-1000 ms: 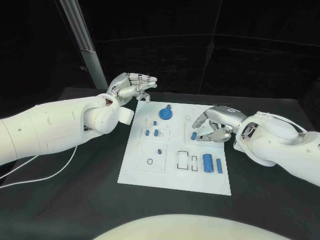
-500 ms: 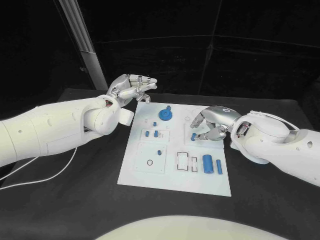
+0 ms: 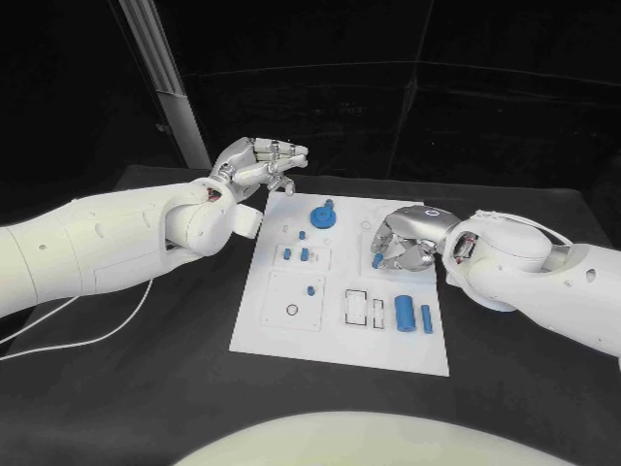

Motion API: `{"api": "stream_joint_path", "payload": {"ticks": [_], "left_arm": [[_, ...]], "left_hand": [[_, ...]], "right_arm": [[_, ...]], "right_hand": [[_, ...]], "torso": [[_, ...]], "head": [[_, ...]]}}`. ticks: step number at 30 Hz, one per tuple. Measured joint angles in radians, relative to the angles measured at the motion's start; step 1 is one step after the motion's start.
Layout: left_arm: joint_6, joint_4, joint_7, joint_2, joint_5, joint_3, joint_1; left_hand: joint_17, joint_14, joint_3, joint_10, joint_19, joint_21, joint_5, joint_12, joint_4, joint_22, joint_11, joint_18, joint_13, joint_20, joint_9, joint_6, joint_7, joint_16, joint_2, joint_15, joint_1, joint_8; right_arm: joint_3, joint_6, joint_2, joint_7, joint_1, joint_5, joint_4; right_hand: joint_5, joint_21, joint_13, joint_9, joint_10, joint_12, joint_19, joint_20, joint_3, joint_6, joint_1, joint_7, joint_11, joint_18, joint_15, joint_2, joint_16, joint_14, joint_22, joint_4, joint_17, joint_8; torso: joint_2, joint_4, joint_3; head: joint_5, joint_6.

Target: Assemble the parts on the task board

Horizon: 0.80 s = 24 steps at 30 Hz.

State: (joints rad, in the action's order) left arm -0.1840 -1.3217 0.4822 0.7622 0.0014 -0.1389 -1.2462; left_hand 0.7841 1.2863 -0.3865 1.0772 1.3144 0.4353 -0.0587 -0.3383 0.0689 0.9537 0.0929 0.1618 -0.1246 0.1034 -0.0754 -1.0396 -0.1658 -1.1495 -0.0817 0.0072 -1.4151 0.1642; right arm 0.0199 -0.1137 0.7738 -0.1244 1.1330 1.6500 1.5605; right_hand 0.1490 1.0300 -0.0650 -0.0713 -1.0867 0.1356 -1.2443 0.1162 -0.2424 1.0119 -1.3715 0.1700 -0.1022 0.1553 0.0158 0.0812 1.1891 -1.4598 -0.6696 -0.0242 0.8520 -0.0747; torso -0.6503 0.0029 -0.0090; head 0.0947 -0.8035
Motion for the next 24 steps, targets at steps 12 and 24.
{"api": "stream_joint_path", "payload": {"ticks": [12,24], "left_arm": [[0.002,0.000,0.000,0.000,0.000,0.000,0.000],[0.003,0.001,-0.001,0.000,0.000,0.000,0.000]], "left_hand": [[-0.001,0.000,-0.003,0.000,0.000,0.000,0.000,0.000,0.003,0.000,0.000,0.000,0.000,0.000,0.000,0.000,0.000,0.000,-0.001,0.000,0.001,0.004],[-0.001,0.000,-0.003,0.000,0.000,0.000,0.000,0.000,0.003,0.000,0.000,0.000,0.000,0.000,0.000,0.000,0.000,0.000,-0.001,0.000,0.001,0.004]], "right_arm": [[0.000,0.047,-0.012,-0.003,-0.002,0.022,-0.008],[-0.001,0.041,-0.026,-0.009,-0.005,0.034,-0.022]], "right_hand": [[0.000,0.016,0.001,0.000,-0.021,0.000,-0.011,-0.004,-0.022,0.017,-0.005,-0.004,0.004,0.000,-0.004,-0.005,0.016,-0.004,-0.020,-0.001,0.021,0.000],[-0.080,0.061,0.001,-0.003,-0.098,0.011,-0.037,-0.023,-0.122,0.081,-0.045,-0.023,0.027,0.000,-0.025,-0.045,0.056,-0.007,-0.081,-0.019,0.074,-0.011]], "torso": [[0.001,-0.0003,-0.0001],[0.001,0.0001,-0.0007]], "head": [[0.001,-0.005],[0.002,-0.005]]}}
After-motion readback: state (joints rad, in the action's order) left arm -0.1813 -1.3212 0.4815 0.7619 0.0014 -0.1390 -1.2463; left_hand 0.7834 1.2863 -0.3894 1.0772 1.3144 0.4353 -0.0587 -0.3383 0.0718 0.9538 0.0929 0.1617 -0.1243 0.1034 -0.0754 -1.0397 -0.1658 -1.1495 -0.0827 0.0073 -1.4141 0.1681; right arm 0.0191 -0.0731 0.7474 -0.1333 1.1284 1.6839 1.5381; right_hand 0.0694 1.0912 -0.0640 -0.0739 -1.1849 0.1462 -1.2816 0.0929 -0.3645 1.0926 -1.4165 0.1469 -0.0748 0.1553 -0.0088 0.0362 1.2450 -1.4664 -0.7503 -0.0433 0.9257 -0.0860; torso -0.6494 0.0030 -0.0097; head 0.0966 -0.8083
